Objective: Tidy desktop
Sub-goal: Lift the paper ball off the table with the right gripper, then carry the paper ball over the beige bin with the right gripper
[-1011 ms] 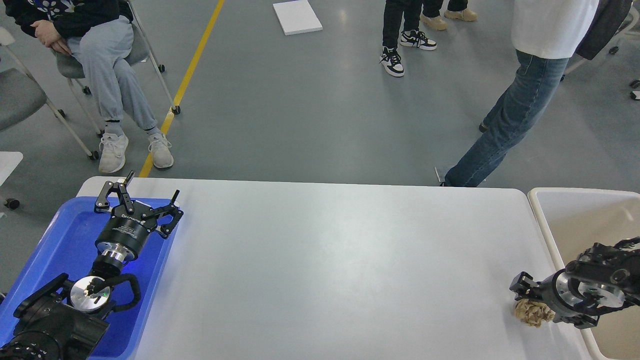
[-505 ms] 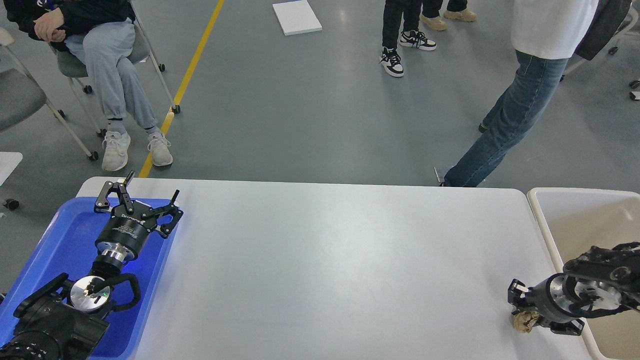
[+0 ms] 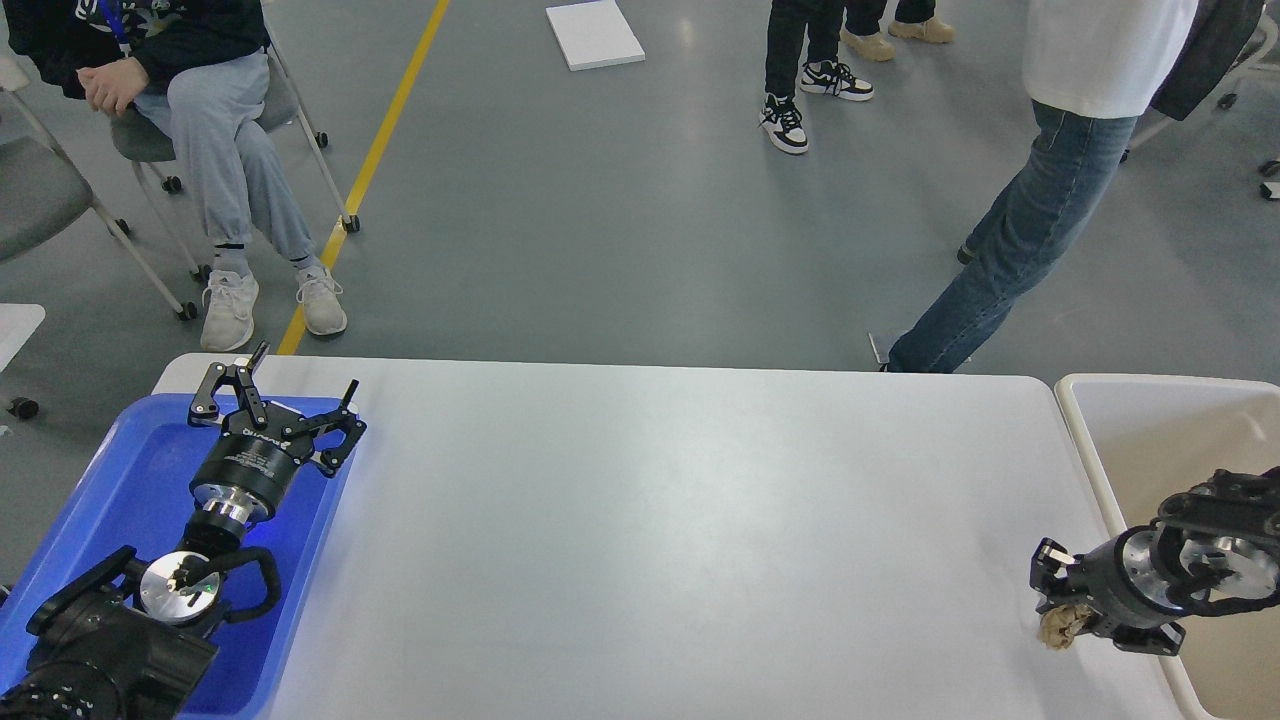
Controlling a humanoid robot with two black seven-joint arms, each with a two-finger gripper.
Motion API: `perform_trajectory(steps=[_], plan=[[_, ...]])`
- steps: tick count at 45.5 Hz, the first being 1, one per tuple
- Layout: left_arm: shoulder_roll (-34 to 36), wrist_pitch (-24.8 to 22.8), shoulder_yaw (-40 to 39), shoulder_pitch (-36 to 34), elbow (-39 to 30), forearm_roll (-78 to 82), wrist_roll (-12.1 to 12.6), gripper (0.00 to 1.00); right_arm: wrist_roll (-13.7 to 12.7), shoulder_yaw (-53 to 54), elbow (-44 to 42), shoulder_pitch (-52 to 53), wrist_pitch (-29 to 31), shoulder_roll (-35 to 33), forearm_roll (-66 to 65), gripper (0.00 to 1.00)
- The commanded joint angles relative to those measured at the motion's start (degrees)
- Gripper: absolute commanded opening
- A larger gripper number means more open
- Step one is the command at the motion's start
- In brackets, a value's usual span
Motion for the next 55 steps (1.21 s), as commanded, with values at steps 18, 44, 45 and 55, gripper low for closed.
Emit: perform_trajectory(steps=[18,44,45,55], plan=[[0.00,0.00,0.01,0.03,0.00,0.00,0.00,1.00,-0.25,-12.97,19.91,32.46,11.75,-12.47,-3.19,0.00],[0.00,0.00,0.01,0.03,0.00,0.00,0.00,1.00,-0.16,-28.26,27.22,60.86,16.41,-13.97,-2.66,0.00],[0.00,0.00,0.01,0.03,0.00,0.00,0.00,1.00,-0.16,-28.62,27.22,61.30,16.41,-13.79,-2.49,0.00],[0.00,0.00,0.01,-0.06,0.00,0.00,0.00,1.00,-0.08,-29.06,27.31,63.06,16.93,-13.62,-1.08,0.00]])
